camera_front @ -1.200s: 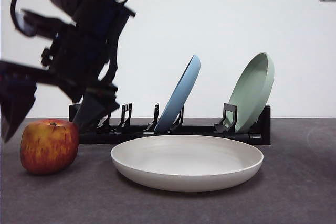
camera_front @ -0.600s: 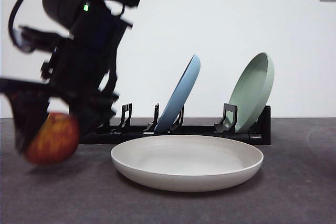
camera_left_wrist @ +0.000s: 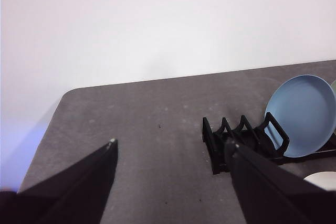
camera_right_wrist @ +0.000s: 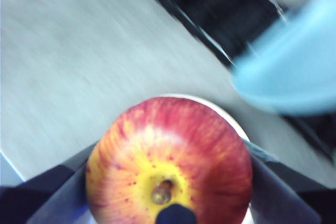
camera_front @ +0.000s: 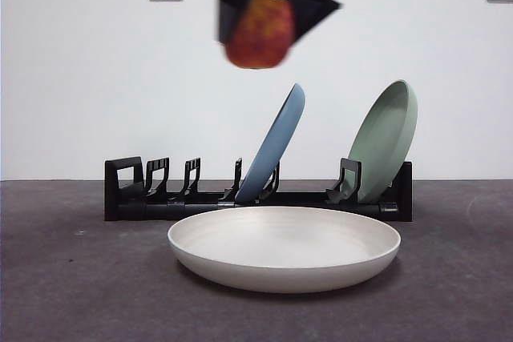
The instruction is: Take the yellow plate from the plate rack,put the plate on the table,take the apple from the table,put the apple in the plate
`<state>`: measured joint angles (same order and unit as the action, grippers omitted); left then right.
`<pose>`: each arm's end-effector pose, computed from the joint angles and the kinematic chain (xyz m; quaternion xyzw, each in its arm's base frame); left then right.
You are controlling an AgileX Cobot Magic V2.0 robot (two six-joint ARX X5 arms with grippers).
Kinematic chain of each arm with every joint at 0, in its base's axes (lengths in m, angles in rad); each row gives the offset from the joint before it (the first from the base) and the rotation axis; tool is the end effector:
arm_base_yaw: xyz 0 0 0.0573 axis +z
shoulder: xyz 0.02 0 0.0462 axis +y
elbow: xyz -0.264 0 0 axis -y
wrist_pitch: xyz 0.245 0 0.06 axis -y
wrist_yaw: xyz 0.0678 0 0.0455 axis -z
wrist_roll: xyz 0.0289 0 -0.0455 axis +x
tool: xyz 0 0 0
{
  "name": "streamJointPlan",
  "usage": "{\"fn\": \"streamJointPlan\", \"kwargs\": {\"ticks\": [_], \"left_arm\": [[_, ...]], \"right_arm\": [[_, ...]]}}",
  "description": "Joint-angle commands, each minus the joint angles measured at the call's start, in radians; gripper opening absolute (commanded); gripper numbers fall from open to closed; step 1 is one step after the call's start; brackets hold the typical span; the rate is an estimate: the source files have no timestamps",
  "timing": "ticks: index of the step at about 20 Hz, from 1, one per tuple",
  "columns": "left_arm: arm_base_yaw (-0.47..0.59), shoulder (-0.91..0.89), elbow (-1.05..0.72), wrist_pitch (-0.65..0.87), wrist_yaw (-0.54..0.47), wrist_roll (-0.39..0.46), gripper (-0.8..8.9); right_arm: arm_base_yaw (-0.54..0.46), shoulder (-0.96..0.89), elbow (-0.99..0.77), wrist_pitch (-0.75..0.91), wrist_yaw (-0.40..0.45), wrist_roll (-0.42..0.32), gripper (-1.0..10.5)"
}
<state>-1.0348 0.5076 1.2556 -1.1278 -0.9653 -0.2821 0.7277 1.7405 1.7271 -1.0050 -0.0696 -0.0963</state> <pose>0.0237 0.0067 0.4112 0.0193 0.1058 -0.0194 0.9940 0.2683 0.2417 0.3382 -0.1961 0.4445 0.3607 0.7962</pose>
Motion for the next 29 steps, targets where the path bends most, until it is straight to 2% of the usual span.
{"fn": "streamJointPlan", "kwargs": {"ticks": [1, 4, 8, 11, 13, 26, 29], "left_arm": [[0.0, 0.012, -0.004, 0.011, -0.001, -0.005, 3.42], [0.0, 0.036, -0.004, 0.013, -0.001, -0.005, 3.42], [0.0, 0.074, -0.004, 0.012, -0.001, -0.005, 3.42], [0.0, 0.108, -0.004, 0.012, -0.001, -0.005, 3.42], [0.001, 0.131, -0.004, 0.012, -0.001, -0.005, 3.42], [0.001, 0.197, -0.004, 0.013, 0.0, -0.002, 3.42], [0.001, 0.197, -0.004, 0.013, 0.001, -0.002, 3.42]], "right_arm": [[-0.022, 0.0, -0.028, -0.04, -0.003, 0.013, -0.2], [-0.017, 0.0, -0.159, 0.043, -0.01, 0.049, -0.2], [-0.005, 0.0, -0.408, 0.298, -0.008, 0.109, -0.2], [-0.005, 0.0, -0.545, 0.481, 0.003, 0.125, -0.2], [-0.005, 0.001, -0.592, 0.541, 0.003, 0.126, -0.2], [-0.006, 0.086, -0.613, 0.563, 0.019, 0.126, -0.1], [-0.006, 0.085, -0.612, 0.563, 0.021, 0.138, 1.6]]}}
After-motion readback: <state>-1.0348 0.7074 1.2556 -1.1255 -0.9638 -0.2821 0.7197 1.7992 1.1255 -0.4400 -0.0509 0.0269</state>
